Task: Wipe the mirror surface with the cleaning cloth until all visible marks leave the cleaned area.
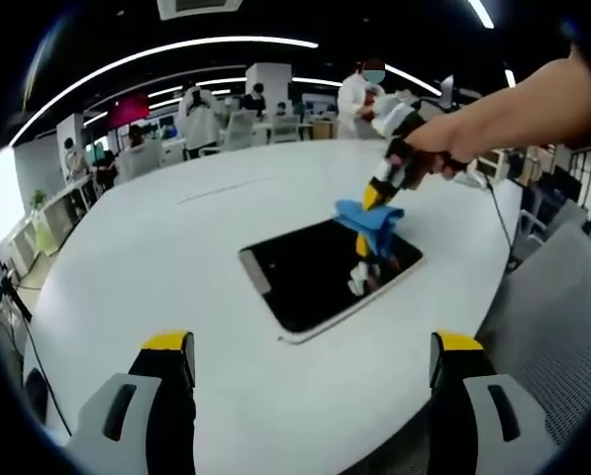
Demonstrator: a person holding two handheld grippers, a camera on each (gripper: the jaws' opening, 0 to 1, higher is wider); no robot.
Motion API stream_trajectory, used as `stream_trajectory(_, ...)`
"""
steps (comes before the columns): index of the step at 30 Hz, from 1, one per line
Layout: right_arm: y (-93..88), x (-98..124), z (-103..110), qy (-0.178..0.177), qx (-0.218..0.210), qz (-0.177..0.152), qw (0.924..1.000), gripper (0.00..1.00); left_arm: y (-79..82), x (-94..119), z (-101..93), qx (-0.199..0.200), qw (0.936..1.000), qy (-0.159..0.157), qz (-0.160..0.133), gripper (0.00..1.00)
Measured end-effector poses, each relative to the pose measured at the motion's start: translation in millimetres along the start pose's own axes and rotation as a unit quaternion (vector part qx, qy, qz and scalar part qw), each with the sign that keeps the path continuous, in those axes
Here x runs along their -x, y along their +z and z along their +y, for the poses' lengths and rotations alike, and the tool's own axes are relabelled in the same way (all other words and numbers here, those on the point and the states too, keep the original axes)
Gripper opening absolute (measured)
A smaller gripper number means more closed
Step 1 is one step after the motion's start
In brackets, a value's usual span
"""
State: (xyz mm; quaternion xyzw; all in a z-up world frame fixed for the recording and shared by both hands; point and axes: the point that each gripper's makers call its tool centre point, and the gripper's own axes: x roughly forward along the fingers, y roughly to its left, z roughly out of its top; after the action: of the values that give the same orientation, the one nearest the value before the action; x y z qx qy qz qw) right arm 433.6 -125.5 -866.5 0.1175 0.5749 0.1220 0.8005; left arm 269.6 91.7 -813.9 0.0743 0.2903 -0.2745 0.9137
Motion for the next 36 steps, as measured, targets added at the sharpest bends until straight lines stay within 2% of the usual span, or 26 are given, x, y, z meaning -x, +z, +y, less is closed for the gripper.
stream_trajectory(13,-8.9,-9,24,0.009,0.000,0.003,1.0000,0.00,-1.8,0,0.5,0.002,1.0000,-0.001,0.003,0.99)
stream_trajectory(25,-8.3,-14,40,0.010,0.000,-0.005,0.9999,0.00,-2.4,0,-0.9,0.000,1.0000,-0.005,0.005,0.99)
stream_trajectory(27,-6.3,-16,42,0.008,0.011,-0.007,0.9999,0.00,-0.4,0,-0.6,0.004,1.0000,-0.005,-0.001,0.99)
stream_trajectory(36,-4.4,-25,65,0.018,0.022,-0.002,0.9996,0.00,-4.2,-1,-3.7,-0.007,0.9999,-0.010,0.010,0.99)
